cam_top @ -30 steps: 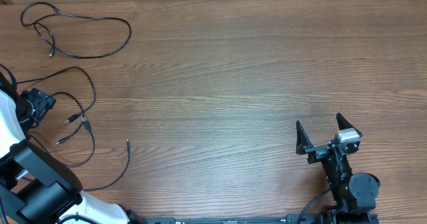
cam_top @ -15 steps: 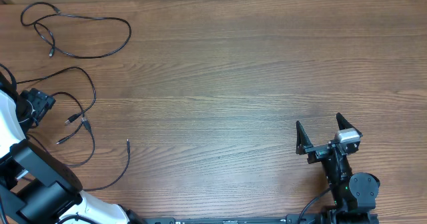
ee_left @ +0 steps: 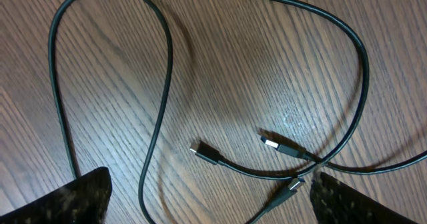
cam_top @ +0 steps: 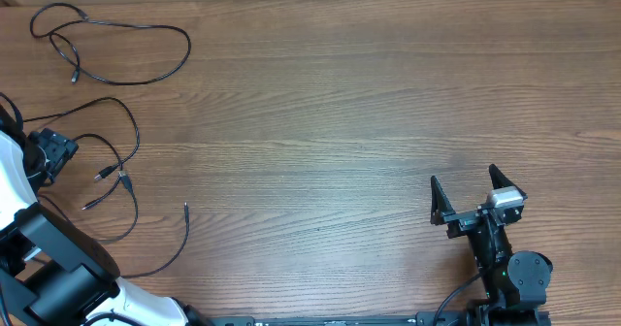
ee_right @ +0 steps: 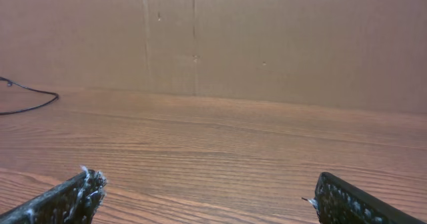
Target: Untangle cables
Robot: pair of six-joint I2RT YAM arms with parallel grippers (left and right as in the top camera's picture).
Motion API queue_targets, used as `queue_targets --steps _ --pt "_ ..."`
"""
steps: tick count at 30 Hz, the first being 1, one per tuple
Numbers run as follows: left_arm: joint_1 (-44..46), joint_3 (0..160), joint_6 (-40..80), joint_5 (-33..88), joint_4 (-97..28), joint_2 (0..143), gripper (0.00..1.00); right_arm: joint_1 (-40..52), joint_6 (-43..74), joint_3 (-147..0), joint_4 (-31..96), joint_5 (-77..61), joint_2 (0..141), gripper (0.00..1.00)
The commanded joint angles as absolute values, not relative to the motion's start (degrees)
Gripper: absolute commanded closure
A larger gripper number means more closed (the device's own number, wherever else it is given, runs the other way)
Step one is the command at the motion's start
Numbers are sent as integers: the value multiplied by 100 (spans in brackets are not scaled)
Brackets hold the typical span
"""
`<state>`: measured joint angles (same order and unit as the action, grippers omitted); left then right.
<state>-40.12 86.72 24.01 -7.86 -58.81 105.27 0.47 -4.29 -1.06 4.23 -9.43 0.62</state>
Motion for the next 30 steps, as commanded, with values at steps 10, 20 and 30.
queue_targets --steps 10,20,30 --pt "-4016 8628 2488 -941 -5776 10650 5 64 -438 -47 397 -904 16 0" --pt "-4023 8628 2488 -832 -5957 11603 23 64 -438 -47 395 -904 16 0" --pt "-4283 8630 2488 -1160 -5933 11992 28 64 -438 -47 397 -904 16 0"
